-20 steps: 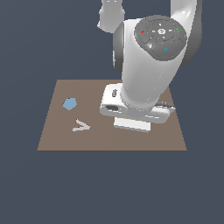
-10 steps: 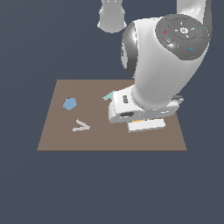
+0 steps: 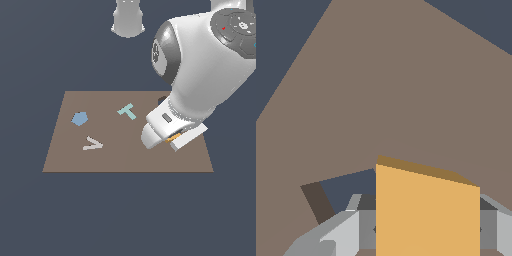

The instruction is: Insert a designated object into the corresponding slot on a board.

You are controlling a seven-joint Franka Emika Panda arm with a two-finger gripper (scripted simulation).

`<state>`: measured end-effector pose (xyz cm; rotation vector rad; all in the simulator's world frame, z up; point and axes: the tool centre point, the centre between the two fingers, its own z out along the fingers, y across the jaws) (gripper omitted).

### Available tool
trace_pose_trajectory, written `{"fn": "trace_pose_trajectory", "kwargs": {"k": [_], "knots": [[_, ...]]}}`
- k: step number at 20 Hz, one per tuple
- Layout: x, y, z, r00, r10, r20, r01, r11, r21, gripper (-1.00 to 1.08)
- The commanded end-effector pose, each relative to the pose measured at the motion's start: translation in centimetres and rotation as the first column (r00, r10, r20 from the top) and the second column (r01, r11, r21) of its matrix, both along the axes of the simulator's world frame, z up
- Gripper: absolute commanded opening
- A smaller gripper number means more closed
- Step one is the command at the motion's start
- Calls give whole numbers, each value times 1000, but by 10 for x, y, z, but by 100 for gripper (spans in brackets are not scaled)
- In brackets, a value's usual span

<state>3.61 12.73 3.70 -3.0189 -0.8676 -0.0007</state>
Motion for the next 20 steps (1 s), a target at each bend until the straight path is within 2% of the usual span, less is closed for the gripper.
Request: {"fn": "trace_pose_trajectory", "kwargs": {"k": [1, 10, 15, 20], "knots": [[-4, 8, 1, 995, 100, 1, -100, 995, 0, -100], [-20, 24, 3, 940, 341, 0, -341, 940, 0, -100], [-26, 28, 3, 912, 410, 0, -410, 912, 0, -100], [-28, 29, 3, 899, 438, 0, -438, 899, 0, -100]]}}
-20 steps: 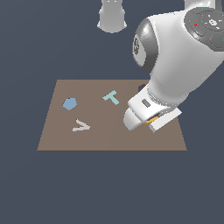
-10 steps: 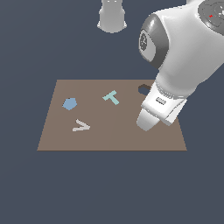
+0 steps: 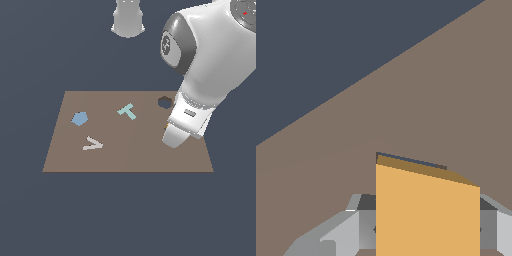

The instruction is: Insert a designated object into the corresponding slot on a board.

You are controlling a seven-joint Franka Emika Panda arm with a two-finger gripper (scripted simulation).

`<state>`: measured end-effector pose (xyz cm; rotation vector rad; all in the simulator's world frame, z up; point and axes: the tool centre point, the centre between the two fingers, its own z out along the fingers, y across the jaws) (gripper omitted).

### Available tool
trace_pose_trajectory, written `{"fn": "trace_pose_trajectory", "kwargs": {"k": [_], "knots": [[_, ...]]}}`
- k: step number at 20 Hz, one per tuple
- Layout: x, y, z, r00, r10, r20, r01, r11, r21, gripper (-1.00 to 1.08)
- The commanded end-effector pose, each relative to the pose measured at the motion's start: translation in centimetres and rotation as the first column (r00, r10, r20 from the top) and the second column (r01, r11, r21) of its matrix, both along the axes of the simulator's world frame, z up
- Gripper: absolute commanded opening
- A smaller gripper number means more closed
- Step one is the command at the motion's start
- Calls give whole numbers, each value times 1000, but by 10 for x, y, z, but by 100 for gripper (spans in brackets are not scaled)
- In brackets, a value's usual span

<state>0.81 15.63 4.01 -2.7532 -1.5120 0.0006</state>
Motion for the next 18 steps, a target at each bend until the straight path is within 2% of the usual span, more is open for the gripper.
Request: {"fn": "trace_pose_trajectory", "kwargs": {"k": [1, 8, 9, 18], "knots": [[-1, 0, 0, 1000, 9, 1, -9, 1000, 0, -100], [-1, 0, -10, 1000, 12, 0, -12, 1000, -2, -100], [-1, 0, -10, 1000, 12, 0, -12, 1000, -2, 100], [-1, 0, -10, 1000, 12, 0, -12, 1000, -2, 100]]}}
